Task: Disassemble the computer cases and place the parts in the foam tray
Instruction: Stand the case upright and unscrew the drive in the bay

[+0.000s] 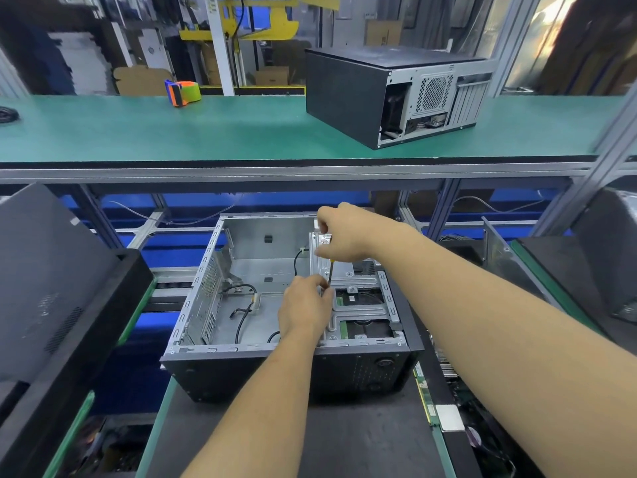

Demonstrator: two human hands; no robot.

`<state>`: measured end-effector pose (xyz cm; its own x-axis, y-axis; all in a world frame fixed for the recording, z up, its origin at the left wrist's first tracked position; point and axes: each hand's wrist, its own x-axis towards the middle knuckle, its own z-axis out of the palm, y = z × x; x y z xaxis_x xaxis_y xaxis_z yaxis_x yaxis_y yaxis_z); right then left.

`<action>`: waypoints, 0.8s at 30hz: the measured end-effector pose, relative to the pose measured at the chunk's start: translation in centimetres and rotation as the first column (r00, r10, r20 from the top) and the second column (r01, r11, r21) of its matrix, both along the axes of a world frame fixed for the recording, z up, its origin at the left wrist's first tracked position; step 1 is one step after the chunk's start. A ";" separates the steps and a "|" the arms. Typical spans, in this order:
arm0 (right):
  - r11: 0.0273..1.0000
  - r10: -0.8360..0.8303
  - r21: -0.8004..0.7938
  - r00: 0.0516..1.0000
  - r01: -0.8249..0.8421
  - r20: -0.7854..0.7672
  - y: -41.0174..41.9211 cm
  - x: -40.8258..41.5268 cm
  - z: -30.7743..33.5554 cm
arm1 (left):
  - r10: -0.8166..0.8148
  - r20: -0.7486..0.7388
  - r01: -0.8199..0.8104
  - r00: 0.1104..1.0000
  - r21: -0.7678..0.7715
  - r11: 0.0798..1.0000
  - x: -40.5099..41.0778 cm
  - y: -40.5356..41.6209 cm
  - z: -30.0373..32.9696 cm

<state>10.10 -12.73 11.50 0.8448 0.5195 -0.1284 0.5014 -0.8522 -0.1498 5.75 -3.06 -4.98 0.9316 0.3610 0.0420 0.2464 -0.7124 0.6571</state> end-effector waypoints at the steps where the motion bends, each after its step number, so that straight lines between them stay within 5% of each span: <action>1: 0.999 -0.043 -0.021 0.999 0.043 0.031 0.0 0.1 0.0 | 0.001 0.001 -0.001 1.000 -0.001 1.000 0.0 0.0 0.0; 4: 0.998 -0.038 -0.053 0.993 0.044 0.108 -0.1 0.5 -0.2 | -0.002 0.001 0.002 1.000 -0.007 1.000 0.1 0.0 -0.1; 9: 0.996 0.088 0.027 0.993 -0.086 -0.075 -0.4 0.1 0.6 | -0.002 0.009 0.003 1.000 -0.002 1.000 0.1 0.0 -0.1; 17: 0.988 -0.017 -0.149 0.987 0.041 0.158 -0.4 0.3 -0.2 | -0.006 0.009 0.007 1.000 -0.013 1.000 0.1 0.0 -0.1; 21: 0.998 0.063 -0.016 0.998 -0.064 -0.028 -0.6 0.1 0.4 | -0.006 0.007 0.006 1.000 0.001 1.000 0.1 0.1 -0.2; 24: 0.999 0.009 -0.045 1.000 -0.010 -0.026 -0.2 -0.1 0.4 | -0.008 0.010 0.008 1.000 0.005 1.000 0.1 0.1 -0.3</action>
